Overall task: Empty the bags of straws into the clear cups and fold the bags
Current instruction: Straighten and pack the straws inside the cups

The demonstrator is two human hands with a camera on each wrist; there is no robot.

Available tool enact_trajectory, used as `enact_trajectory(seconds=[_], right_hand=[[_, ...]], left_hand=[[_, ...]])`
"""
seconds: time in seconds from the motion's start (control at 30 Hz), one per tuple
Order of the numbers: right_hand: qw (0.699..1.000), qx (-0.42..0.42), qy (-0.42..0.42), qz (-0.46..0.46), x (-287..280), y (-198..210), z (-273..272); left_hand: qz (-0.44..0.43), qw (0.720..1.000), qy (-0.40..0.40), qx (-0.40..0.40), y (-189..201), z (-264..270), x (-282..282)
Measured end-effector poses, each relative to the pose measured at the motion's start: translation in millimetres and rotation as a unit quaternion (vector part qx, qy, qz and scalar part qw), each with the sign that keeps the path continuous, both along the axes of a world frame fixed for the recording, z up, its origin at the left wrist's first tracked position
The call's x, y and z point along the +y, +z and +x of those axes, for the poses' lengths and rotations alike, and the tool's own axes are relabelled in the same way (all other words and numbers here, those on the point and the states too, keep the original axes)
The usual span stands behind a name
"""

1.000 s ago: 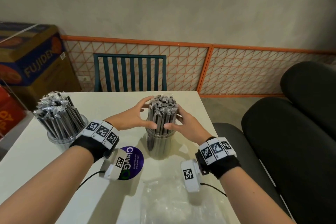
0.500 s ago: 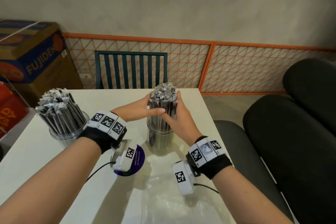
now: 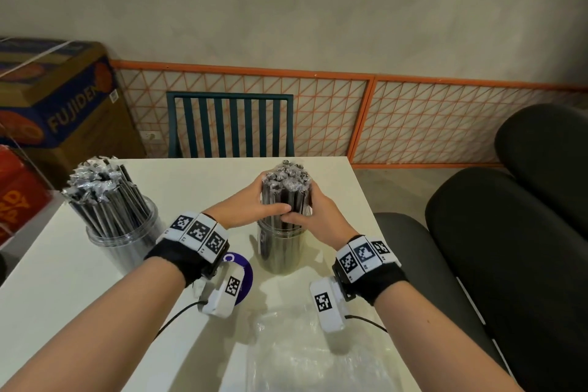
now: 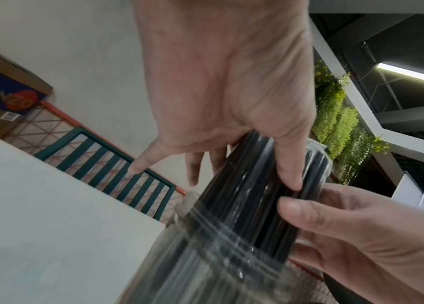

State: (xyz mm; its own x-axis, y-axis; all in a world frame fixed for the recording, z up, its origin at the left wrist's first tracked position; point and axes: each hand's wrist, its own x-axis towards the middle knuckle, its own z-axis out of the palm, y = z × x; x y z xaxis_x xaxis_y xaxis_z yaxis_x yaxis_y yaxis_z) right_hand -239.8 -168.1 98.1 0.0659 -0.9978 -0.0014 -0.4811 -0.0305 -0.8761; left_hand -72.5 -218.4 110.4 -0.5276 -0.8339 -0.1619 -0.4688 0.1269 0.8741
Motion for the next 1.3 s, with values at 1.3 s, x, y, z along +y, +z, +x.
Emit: enact_trajectory(seconds=[1.3], right_hand=[[0.998,0.043,0.039,0.037,-5.8,-5.6,-11.0]], left_hand=[[0.004,0.999,-0.011,-0.048,2.0,4.4,7.6]])
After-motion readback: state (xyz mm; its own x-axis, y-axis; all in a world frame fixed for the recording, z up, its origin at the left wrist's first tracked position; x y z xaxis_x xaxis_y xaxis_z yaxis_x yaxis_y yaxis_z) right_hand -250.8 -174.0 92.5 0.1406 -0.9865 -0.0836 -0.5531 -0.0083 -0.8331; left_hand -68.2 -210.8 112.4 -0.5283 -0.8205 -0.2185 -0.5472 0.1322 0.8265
